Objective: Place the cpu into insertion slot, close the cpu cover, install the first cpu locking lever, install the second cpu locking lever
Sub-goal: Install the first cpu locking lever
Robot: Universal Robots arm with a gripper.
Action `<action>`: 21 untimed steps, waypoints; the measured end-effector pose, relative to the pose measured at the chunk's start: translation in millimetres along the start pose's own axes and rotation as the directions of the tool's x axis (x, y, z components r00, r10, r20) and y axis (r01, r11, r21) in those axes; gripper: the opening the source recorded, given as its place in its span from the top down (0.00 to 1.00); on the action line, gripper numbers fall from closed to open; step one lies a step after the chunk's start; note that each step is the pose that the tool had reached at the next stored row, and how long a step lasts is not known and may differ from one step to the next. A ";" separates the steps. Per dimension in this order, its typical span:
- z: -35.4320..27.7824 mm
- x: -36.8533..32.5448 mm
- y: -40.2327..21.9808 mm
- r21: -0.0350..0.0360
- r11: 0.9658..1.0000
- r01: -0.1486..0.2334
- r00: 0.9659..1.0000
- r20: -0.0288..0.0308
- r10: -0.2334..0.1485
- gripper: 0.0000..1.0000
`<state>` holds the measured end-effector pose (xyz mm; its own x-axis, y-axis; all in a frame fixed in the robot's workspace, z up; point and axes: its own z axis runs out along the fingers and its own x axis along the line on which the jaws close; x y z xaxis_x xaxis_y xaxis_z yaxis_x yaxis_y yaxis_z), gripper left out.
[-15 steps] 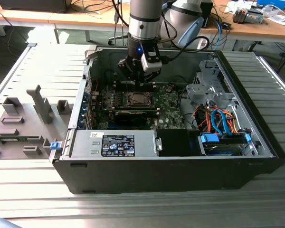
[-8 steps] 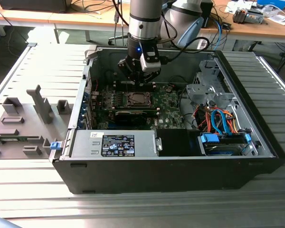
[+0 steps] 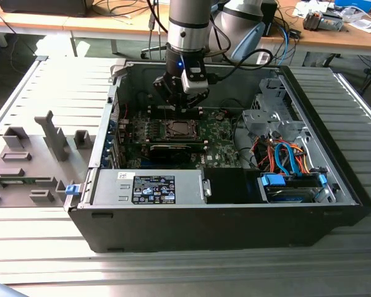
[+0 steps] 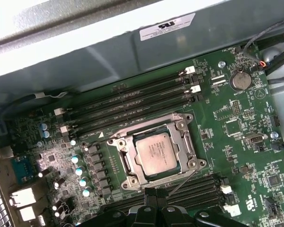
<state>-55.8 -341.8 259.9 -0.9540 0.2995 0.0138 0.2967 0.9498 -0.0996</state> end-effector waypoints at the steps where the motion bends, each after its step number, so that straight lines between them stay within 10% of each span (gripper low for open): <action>1: 0.0 0.0 0.0 0.001 1.000 -0.004 1.000 0.000 0.004 0.89; 21: 0.0 0.0 0.0 0.019 0.996 -0.088 0.996 -0.002 0.088 0.89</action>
<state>-55.8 -341.8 259.9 -0.9240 0.3824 0.0067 0.3789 0.9177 -0.1189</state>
